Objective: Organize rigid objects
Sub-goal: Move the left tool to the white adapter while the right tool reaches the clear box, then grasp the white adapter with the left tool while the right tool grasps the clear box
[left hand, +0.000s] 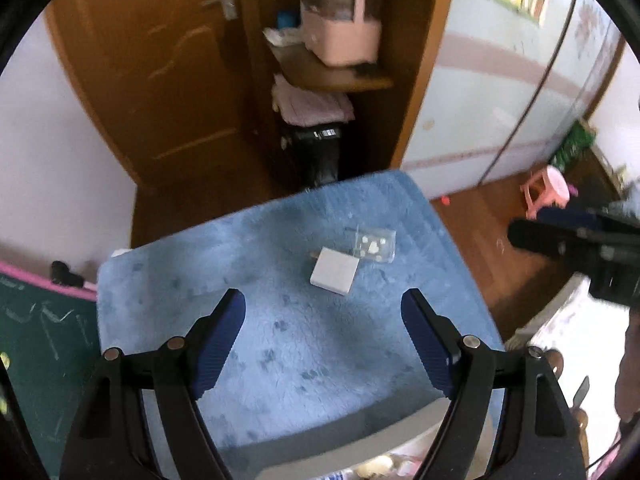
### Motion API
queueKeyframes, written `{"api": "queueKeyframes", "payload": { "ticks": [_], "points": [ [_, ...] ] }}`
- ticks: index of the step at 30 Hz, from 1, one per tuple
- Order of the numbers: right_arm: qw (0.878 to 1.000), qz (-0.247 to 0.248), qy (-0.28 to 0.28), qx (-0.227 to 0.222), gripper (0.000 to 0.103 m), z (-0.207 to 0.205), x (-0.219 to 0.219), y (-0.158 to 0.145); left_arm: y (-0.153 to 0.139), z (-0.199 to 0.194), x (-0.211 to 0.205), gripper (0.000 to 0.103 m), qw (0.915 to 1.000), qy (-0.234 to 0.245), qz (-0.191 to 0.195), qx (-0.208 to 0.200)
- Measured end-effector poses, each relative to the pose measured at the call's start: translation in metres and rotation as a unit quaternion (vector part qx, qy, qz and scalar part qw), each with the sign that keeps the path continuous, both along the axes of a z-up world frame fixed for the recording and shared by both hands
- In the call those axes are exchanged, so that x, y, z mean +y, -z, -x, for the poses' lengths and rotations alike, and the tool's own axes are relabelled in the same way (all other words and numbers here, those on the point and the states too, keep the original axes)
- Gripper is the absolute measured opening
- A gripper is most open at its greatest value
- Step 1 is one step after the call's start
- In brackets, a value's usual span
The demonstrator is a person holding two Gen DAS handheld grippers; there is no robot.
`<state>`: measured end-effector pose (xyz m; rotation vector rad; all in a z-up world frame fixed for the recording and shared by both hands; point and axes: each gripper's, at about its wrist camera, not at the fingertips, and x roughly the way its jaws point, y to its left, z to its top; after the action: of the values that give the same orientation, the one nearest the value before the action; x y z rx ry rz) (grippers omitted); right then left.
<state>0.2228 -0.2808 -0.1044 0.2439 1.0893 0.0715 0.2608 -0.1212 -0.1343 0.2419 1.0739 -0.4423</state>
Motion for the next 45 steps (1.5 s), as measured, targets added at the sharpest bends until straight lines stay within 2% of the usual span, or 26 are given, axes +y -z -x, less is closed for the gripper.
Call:
{"api": "queueKeyframes", "payload": {
  "ticks": [3, 5, 9, 14, 20, 23, 25, 26, 32, 34, 37, 43, 45],
  "points": [
    [0.999, -0.026, 0.016, 0.030, 0.060, -0.030, -0.002, 0.028, 0.033, -0.018, -0.007, 0.083, 0.9993, 0.020, -0.008, 0.030],
    [0.997, -0.045, 0.030, 0.053, 0.065, -0.048, -0.004, 0.049, 0.051, -0.028, -0.011, 0.083, 0.9984, 0.033, -0.011, 0.044],
    [0.991, -0.070, 0.053, 0.096, 0.065, -0.083, -0.005, 0.098, 0.086, -0.046, -0.014, 0.083, 0.9964, 0.049, -0.007, 0.068],
    [0.984, -0.086, 0.075, 0.135, 0.065, -0.110, -0.004, 0.149, 0.120, -0.060, -0.019, 0.083, 0.9955, 0.048, 0.000, 0.082],
    [0.975, -0.099, 0.104, 0.168, 0.065, -0.138, -0.004, 0.199, 0.145, -0.070, -0.033, 0.083, 0.9952, 0.053, -0.001, 0.082],
    [0.974, -0.085, 0.107, 0.179, 0.065, -0.146, -0.001, 0.215, 0.154, -0.071, -0.042, 0.083, 0.9955, 0.064, -0.017, 0.069],
    [0.977, -0.061, 0.110, 0.174, 0.074, -0.150, 0.002, 0.220, 0.158, -0.071, -0.045, 0.083, 0.9955, 0.067, -0.026, 0.061],
    [0.977, -0.056, 0.108, 0.174, 0.075, -0.153, 0.004, 0.222, 0.160, -0.072, -0.047, 0.083, 0.9955, 0.069, -0.030, 0.058],
    [0.969, -0.051, 0.116, 0.214, 0.075, -0.155, 0.003, 0.244, 0.169, -0.072, -0.057, 0.083, 0.9952, 0.070, -0.043, 0.053],
    [0.968, -0.056, 0.117, 0.215, 0.075, -0.154, 0.002, 0.246, 0.170, -0.072, -0.058, 0.083, 0.9955, 0.068, -0.046, 0.047],
    [0.969, -0.065, 0.111, 0.211, 0.068, -0.152, 0.001, 0.245, 0.175, -0.073, -0.059, 0.083, 0.9960, 0.059, -0.047, 0.046],
    [0.968, -0.063, 0.130, 0.206, 0.067, -0.137, -0.019, 0.240, 0.196, -0.077, -0.059, 0.083, 0.9936, 0.053, -0.067, 0.073],
    [0.968, -0.066, 0.131, 0.204, 0.067, -0.132, -0.024, 0.239, 0.196, -0.074, -0.058, 0.082, 0.9945, 0.050, -0.064, 0.065]
  ]
}}
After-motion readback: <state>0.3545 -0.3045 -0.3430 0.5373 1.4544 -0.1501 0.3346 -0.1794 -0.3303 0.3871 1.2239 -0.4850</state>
